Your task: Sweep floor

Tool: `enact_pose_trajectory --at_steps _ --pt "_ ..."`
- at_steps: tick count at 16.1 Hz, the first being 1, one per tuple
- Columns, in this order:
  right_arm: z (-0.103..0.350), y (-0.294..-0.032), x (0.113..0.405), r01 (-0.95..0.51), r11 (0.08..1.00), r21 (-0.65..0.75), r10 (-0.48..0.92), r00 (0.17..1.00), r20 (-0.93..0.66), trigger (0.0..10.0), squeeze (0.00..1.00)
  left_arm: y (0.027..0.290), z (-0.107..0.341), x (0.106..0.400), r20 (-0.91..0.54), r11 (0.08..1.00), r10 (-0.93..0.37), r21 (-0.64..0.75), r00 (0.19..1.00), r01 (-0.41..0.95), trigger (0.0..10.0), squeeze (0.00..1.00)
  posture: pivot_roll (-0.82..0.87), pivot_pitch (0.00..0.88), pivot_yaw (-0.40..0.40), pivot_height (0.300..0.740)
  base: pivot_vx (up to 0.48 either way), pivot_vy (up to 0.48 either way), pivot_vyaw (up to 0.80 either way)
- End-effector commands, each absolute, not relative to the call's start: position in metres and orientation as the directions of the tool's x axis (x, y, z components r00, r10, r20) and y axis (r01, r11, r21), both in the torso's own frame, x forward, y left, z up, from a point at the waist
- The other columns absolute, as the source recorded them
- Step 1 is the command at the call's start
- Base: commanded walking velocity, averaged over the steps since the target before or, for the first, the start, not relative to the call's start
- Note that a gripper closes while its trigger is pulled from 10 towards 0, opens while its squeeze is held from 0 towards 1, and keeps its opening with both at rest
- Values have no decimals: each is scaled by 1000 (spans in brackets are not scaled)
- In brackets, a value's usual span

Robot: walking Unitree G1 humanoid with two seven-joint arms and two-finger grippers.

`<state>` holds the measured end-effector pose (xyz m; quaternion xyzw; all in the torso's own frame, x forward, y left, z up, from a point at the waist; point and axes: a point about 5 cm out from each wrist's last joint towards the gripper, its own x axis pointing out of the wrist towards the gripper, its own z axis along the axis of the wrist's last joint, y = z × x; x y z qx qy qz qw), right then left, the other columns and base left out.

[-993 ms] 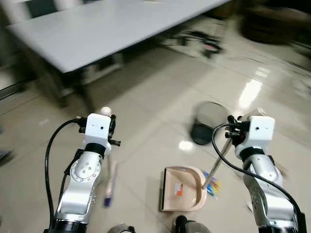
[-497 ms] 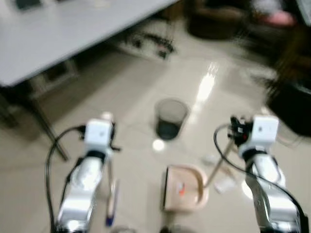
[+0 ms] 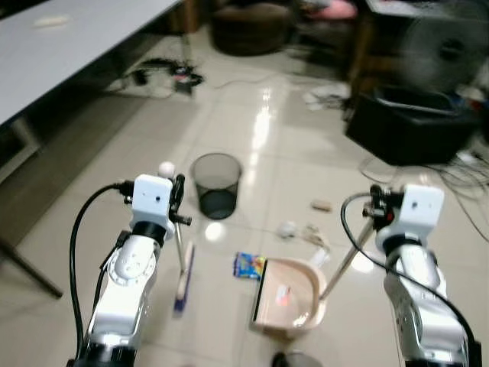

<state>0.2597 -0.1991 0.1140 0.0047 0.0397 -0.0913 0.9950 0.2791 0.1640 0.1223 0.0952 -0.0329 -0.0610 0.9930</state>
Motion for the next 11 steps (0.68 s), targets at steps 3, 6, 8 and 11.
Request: enact_pose_trajectory --at_steps 3,6,8,11 --pt "122 -199 261 176 984 -23 -177 983 -45 10000 0 155 133 288 93 968 -168 205 981 146 10000 0 -44 12 45 740 296 0 0" --pt "122 -199 260 189 981 -38 -191 981 -36 10000 0 155 135 291 101 967 -179 203 979 156 10000 0 -46 20 45 740 301 0 0" --pt "123 -197 261 171 984 -44 -172 985 -31 10000 0 157 134 292 100 969 -167 202 981 144 10000 0 -46 23 42 740 300 0 0" --pt "125 -196 263 166 985 -55 -168 986 -24 10000 0 158 132 291 93 970 -159 199 983 138 10000 0 -41 26 40 740 303 0 0"
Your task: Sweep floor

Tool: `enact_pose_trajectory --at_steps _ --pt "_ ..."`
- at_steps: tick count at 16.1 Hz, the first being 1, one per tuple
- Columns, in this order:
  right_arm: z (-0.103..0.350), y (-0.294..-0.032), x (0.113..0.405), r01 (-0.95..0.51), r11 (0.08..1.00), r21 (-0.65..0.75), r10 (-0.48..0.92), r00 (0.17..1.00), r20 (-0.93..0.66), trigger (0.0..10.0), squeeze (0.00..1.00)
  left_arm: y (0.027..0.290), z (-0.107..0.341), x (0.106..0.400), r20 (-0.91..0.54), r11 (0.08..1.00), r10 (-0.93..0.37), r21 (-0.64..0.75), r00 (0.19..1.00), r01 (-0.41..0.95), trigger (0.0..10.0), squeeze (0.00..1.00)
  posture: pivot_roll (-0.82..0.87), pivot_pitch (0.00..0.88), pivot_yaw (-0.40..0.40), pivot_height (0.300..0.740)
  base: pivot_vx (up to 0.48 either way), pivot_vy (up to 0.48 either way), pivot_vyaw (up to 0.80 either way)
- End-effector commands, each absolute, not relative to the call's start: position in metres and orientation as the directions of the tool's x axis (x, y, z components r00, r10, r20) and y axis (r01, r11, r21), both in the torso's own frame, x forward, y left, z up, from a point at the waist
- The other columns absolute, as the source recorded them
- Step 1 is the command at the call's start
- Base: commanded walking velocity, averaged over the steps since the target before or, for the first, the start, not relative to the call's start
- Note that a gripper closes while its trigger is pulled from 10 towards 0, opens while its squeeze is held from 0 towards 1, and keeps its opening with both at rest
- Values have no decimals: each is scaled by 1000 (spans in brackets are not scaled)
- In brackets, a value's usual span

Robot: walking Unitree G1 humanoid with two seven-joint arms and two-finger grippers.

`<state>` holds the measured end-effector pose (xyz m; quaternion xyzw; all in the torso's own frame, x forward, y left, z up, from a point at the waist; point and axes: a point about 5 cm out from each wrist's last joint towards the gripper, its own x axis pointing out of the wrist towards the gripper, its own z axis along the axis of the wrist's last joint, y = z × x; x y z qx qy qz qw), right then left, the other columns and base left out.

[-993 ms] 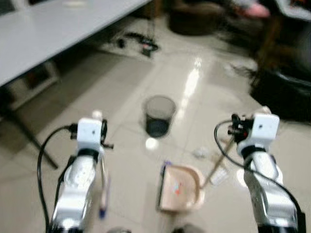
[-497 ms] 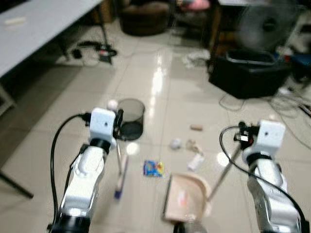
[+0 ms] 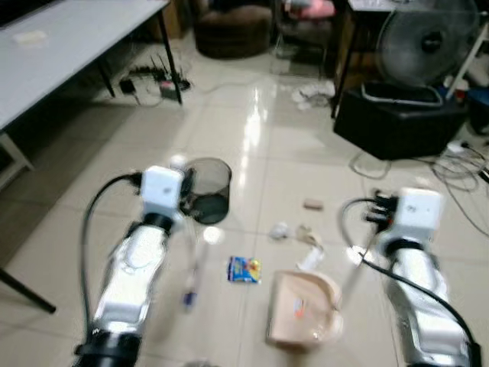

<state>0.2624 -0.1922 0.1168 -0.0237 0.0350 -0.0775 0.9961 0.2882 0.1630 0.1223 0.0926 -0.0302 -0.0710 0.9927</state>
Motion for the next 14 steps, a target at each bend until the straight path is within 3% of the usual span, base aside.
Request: enact_pose_trajectory --at_steps 1,14 --pt "125 -197 262 169 984 -54 -170 985 -16 10000 0 159 131 290 90 971 -155 199 984 135 10000 0 -38 25 38 740 300 0 0" --pt "123 -199 262 168 984 -61 -169 986 -14 10000 0 159 129 288 87 965 -176 213 981 155 10000 0 -32 0 39 740 303 0 0"
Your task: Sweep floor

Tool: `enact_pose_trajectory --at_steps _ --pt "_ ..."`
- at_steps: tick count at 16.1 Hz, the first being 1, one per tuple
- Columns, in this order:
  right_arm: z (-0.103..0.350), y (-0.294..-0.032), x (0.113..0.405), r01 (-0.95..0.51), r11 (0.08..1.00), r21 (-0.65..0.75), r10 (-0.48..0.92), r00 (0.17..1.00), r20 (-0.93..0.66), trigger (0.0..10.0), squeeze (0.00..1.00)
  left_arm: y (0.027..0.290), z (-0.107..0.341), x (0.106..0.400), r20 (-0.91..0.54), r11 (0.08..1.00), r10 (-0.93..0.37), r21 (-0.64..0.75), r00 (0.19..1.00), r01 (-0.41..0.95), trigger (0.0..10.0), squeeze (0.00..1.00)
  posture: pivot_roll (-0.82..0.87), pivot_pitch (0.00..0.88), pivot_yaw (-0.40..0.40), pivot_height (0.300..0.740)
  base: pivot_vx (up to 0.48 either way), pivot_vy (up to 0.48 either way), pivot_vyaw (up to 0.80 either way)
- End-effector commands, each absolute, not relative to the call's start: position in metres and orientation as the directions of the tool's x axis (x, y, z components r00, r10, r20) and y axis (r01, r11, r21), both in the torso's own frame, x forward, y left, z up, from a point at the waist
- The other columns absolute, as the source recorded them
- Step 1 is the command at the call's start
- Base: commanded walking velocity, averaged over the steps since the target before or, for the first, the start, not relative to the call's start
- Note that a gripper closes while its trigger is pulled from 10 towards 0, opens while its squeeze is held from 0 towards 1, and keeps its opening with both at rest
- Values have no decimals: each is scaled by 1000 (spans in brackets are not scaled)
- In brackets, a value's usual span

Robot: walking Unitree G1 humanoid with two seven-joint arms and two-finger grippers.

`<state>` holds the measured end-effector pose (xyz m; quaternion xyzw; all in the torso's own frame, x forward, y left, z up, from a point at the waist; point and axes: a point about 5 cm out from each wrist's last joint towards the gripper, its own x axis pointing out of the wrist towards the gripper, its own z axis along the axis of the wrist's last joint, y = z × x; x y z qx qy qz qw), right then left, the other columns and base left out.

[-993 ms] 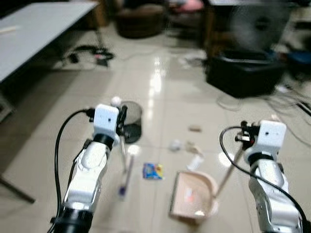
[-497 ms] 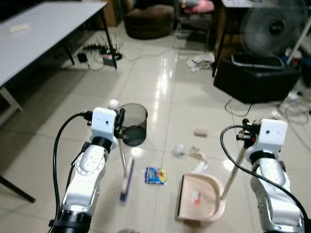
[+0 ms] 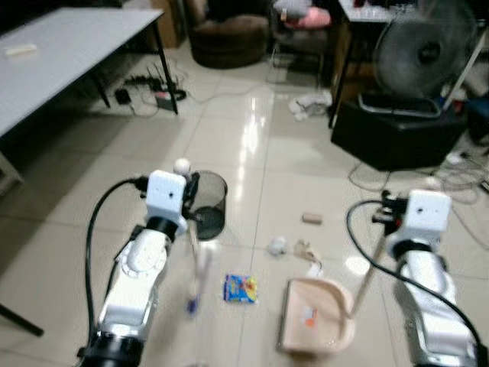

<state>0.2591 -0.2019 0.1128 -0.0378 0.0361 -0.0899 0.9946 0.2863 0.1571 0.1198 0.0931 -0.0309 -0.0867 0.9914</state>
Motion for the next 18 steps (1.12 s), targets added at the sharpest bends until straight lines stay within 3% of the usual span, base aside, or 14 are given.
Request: enact_pose_trajectory --at_steps 1,6,14,18 --pt "122 -199 261 166 984 -61 -167 986 -15 10000 0 159 129 288 86 965 -177 213 980 155 10000 0 -33 0 38 740 304 0 0" --pt "120 -201 261 186 983 -11 -186 982 -37 10000 0 158 128 287 85 964 -179 213 980 158 10000 0 -33 0 36 740 302 0 0" --pt "119 -202 260 177 983 -47 -179 983 -43 10000 0 157 127 287 81 965 -178 208 981 158 10000 0 -39 1 40 740 303 0 0" --pt "119 -201 260 173 984 -51 -175 984 -41 10000 0 157 127 288 80 965 -179 208 981 159 10000 0 -40 2 40 740 301 0 653"
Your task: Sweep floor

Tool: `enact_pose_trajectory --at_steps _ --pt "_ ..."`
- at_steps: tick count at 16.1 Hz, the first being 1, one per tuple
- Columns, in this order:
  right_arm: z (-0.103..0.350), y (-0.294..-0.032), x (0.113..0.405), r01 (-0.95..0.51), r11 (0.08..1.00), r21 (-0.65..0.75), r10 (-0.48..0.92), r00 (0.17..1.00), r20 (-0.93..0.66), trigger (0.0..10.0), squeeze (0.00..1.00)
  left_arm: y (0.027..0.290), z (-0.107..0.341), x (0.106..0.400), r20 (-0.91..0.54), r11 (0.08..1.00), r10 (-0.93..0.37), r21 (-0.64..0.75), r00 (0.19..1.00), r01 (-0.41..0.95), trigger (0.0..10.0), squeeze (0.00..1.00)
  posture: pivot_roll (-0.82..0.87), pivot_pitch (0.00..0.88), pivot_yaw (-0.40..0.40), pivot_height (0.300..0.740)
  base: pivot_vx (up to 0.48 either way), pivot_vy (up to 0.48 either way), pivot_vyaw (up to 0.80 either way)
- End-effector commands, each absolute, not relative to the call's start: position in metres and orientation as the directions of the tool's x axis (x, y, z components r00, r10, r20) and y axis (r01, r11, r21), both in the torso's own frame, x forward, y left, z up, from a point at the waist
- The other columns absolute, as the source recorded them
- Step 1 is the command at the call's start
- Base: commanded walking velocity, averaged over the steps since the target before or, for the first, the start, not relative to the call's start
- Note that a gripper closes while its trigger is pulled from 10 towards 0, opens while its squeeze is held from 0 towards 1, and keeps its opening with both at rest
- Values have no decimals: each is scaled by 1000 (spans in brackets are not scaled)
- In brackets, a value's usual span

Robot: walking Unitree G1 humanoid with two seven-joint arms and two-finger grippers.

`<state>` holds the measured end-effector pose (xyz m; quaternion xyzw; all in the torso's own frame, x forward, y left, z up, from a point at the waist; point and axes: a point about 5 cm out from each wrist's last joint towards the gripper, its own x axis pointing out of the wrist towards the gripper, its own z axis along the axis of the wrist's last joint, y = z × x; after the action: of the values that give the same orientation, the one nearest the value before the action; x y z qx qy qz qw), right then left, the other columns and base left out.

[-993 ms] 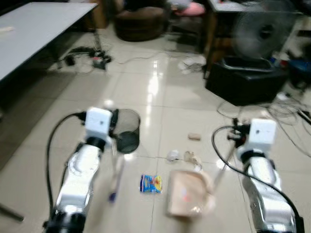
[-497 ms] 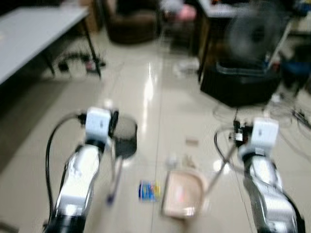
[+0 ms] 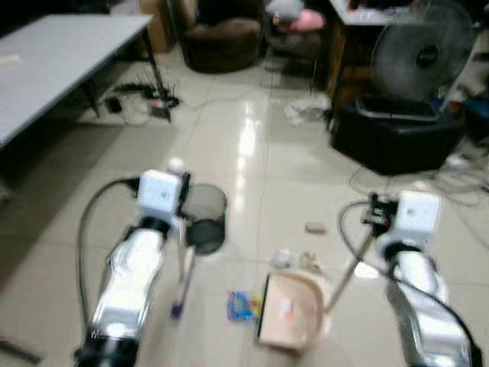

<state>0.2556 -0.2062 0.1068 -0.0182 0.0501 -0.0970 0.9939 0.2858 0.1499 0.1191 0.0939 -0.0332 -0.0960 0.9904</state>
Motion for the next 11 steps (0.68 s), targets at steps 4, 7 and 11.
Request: enact_pose_trajectory --at_steps 4,7,11 --pt "118 -203 261 183 982 -40 -185 982 -44 10000 0 157 126 289 81 966 -176 204 981 156 10000 0 -41 0 37 740 303 0 0" --pt "119 -204 262 186 982 -38 -187 981 -42 10000 0 156 127 289 83 967 -173 202 981 154 10000 0 -42 0 37 740 304 0 0" --pt "119 -205 262 192 981 -40 -193 980 -41 10000 0 155 127 289 84 967 -176 200 981 156 10000 0 -43 0 36 740 302 0 0"
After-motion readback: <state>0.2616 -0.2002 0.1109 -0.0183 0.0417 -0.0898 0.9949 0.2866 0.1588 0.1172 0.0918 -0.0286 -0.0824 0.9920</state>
